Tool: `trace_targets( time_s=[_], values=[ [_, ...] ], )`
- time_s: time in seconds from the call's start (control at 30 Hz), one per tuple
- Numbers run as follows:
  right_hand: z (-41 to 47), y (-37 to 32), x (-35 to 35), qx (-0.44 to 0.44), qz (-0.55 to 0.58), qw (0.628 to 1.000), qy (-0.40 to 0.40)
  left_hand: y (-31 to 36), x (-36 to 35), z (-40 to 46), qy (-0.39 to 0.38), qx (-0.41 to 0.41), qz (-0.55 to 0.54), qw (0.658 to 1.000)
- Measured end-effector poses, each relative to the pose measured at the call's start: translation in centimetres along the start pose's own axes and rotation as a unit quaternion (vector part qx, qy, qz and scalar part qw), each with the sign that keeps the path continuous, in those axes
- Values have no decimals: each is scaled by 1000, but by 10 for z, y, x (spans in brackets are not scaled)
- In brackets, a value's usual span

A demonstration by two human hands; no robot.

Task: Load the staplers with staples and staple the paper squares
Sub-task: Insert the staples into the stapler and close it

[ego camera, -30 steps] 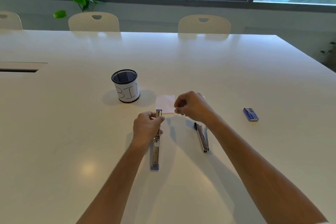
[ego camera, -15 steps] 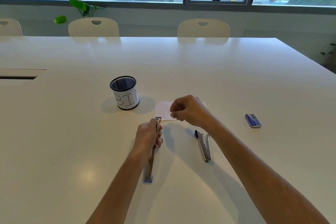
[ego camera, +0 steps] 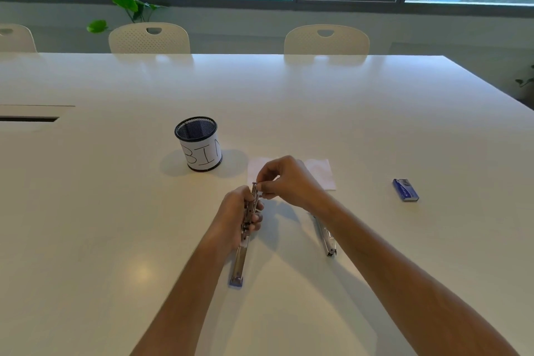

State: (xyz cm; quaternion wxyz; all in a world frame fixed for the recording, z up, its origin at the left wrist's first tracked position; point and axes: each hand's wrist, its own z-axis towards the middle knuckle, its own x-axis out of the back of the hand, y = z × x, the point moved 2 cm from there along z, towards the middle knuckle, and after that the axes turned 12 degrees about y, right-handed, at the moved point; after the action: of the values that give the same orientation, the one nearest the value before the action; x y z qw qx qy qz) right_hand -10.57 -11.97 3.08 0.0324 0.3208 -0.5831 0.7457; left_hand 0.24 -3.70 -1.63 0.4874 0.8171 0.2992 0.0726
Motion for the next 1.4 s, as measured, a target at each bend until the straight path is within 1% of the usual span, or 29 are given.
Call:
trace_targets(
  time_s=[0.13,0.3,0.33,0.53,0.7,1.0,1.2,1.4],
  values=[
    [-2,-2,0,2,8,1000,5,1,0,1,-12,4,-12,1000],
    [-6,-6,1,43,-1,997,68,0,0,4,-15,-1,-25,1000],
    [-7,-8,0,47,4,996,70,0,0,4,-16,-2,-24,1000],
    [-7,-6,-6,56,-43,997,14,1,-1,2,-25,-7,-24,999],
    [-7,-6,-9,55,-55,997,-5,3,-1,-1,-29,-26,-10,999],
    [-9,1,-14,47,-32,998,0,3,-2,0,-37,-35,-5,999],
    [-12,6,-16,31,15,999,26,3,-2,1,-33,-29,-9,999],
    [-13,10,-19,20,29,999,40,2,-1,2,-32,-20,-17,999]
  ],
)
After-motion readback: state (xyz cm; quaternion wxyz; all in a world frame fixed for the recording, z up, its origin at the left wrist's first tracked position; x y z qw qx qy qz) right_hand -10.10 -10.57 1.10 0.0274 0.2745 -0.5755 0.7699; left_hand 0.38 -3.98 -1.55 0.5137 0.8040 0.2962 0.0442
